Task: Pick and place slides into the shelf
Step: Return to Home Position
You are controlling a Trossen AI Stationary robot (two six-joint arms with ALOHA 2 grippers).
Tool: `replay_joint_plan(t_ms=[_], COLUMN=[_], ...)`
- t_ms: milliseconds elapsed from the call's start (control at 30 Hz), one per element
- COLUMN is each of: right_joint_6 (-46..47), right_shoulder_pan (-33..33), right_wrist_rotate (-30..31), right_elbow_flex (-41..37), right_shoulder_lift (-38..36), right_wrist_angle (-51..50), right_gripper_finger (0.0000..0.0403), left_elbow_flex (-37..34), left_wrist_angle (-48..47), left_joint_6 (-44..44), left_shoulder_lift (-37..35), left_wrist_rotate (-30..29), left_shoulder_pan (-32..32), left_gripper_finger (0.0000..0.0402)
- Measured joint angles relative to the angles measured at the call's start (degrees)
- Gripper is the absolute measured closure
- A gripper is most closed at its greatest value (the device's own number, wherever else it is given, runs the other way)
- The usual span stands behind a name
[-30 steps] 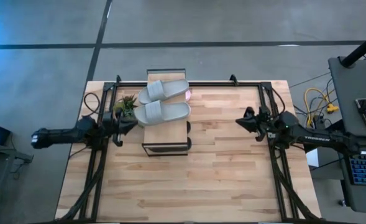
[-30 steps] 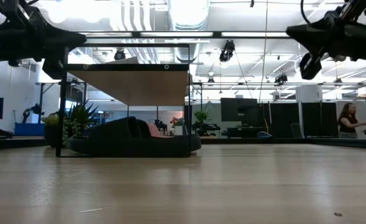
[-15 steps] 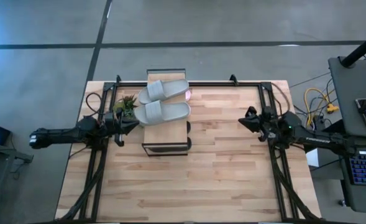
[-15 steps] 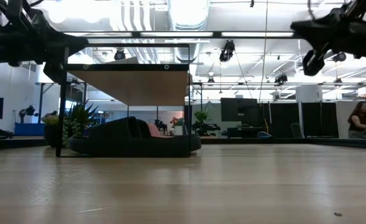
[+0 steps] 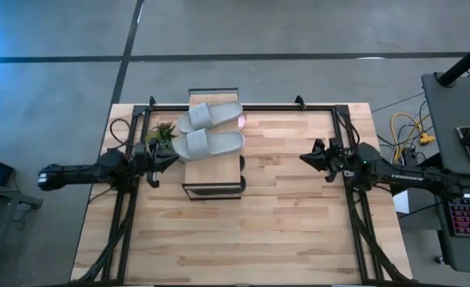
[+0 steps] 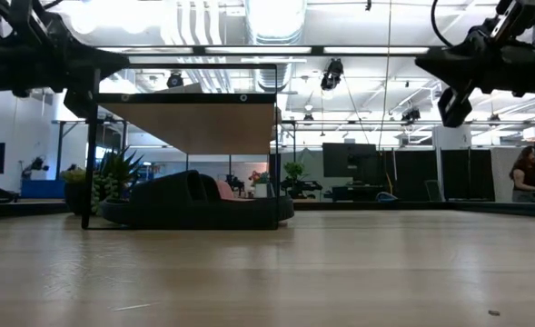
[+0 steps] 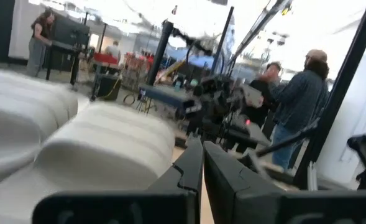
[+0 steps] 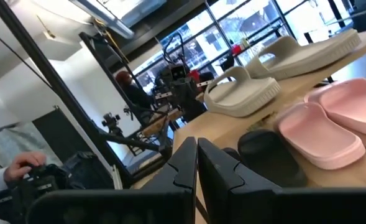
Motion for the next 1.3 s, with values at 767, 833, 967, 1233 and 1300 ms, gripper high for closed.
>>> replay_joint_plan(t_ms=[767,833,967,1233,1300], right_joint_6=[0.0,0.0,0.0,0.0,0.0], right_shoulder_pan=[4.8,4.8,4.8,4.8,4.8], right_wrist_rotate=[0.0,0.0,0.0,0.0,0.0], right_elbow_flex=[0.0,0.0,0.0,0.0,0.0], right_shoulder_lift=[-0.9,-0.9,-0.9,-0.9,-0.9], right_wrist_angle=[0.5,0.5,0.5,0.5,0.5], right_gripper_finger=[0.0394,0.0394,0.0394,0.0394,0.0394], left_elbow_flex=[0.0,0.0,0.0,0.0,0.0], left_wrist_angle=[2.8,2.6,2.6,2.5,2.7], left_joint_6=[0.0,0.0,0.0,7.1,10.6], left_shoulder_lift=[-1.9,-1.9,-1.5,-1.1,-1.2], left_wrist_rotate=[0.0,0.0,0.0,-1.8,-0.7], left_shoulder_pan=[-0.7,-0.7,-0.7,-0.6,-0.6], left_gripper_finger=[0.0402,0.0402,0.0402,0.0402,0.0402])
